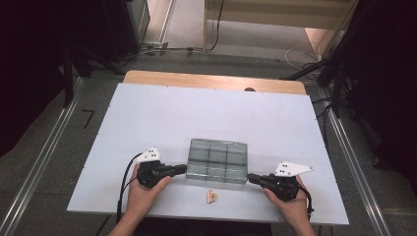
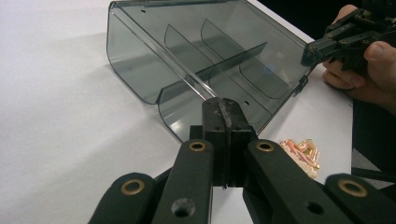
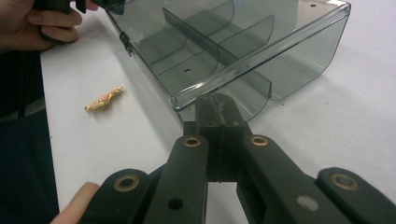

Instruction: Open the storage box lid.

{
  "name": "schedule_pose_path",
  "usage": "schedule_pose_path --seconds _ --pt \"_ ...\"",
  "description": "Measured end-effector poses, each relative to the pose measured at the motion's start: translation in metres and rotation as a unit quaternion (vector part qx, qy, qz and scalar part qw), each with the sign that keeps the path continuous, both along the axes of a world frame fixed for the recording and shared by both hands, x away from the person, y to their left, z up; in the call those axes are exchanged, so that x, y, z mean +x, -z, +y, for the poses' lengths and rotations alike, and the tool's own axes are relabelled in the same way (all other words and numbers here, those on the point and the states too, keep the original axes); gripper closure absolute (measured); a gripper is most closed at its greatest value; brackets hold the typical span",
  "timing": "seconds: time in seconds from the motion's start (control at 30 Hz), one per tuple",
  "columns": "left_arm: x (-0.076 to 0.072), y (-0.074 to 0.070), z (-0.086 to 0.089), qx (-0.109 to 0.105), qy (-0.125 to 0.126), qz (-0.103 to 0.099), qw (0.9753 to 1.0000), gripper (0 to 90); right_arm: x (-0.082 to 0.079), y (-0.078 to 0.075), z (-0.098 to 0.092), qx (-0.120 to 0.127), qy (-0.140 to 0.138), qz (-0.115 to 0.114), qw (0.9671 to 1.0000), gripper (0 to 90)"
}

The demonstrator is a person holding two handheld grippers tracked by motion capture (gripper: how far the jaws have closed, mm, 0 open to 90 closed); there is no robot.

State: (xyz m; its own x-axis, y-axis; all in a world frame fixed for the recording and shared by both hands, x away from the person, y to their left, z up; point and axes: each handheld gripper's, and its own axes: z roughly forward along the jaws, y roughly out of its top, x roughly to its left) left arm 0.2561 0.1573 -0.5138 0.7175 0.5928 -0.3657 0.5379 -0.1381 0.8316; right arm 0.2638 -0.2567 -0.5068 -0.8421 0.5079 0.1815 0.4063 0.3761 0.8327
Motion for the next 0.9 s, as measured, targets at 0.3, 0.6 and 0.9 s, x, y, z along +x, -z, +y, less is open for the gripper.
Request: schedule_pose_path --seconds 0.3,0.6,0.9 --pt "-0.0005 -0.0002 -0.0005 0.001 -0.001 0.000 1.0000 90.0 0.0033 0.0017 -0.0017 0.014 0.000 0.015 0.9998 88.6" --pt "-0.0015 -0.0003 -0.0011 0.001 -0.006 0.001 1.0000 90.0 0.0053 0.0020 -0.0030 0.019 -0.010 0.023 0.9995 88.6" --pt "-0.0010 -0.0002 -0.0009 -0.001 -0.006 0.005 1.0000 90.0 0.0091 0.0033 -0.0051 0.031 -0.015 0.047 0.9983 88.6"
